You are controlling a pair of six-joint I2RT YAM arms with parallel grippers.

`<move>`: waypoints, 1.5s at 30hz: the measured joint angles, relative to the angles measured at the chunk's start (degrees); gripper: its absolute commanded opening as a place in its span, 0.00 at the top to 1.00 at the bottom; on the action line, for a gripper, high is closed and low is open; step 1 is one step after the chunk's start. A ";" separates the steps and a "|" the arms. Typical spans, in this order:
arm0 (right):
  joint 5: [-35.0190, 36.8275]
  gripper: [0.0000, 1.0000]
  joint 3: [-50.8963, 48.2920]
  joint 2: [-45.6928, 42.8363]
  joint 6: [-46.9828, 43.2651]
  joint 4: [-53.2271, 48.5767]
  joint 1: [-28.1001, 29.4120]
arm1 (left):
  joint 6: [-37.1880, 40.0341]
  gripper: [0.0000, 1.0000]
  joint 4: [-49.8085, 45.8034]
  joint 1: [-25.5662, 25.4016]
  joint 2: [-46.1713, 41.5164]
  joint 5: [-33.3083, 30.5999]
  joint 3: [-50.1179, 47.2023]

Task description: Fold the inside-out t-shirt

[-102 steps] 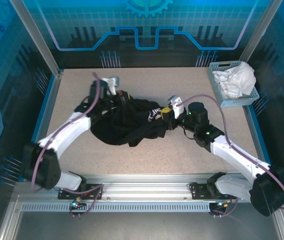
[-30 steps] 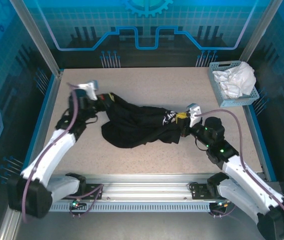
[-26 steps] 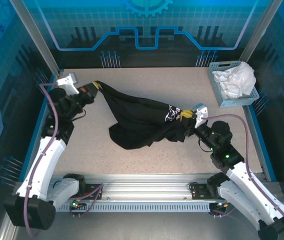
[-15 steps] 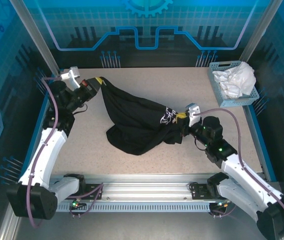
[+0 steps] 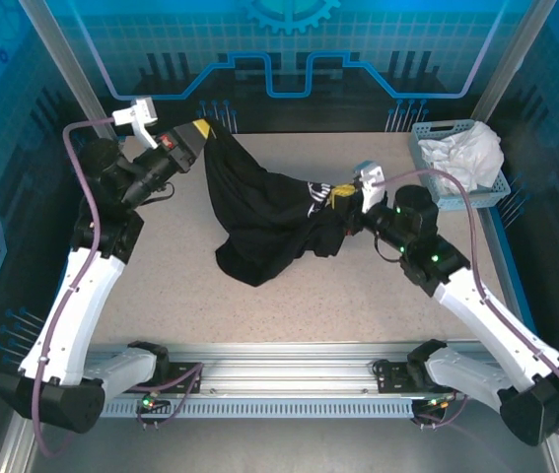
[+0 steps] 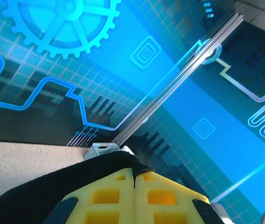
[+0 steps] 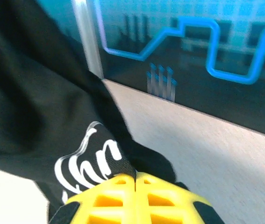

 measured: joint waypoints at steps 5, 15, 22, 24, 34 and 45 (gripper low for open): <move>-7.19 0.93 2.45 8.35 -3.76 -2.64 1.46 | 0.15 1.00 0.35 -1.36 0.94 -0.33 0.87; -2.14 0.83 18.60 22.67 -5.95 -13.31 9.09 | 4.61 1.00 -3.87 -7.19 5.09 -1.73 4.52; 6.03 0.52 14.71 25.99 0.94 -15.93 7.63 | 5.55 1.00 -4.46 -7.19 1.81 -3.50 4.61; 6.21 0.46 11.21 25.92 3.10 -16.15 7.65 | 5.55 1.00 -4.83 -7.19 1.68 -3.76 4.61; 7.26 0.19 -5.79 20.04 15.74 -11.96 12.15 | 5.51 1.00 -5.22 -7.19 1.70 -4.57 4.59; 3.65 0.98 -8.17 26.82 21.05 -1.68 9.68 | 5.64 1.00 -5.66 -6.78 1.68 -7.67 4.61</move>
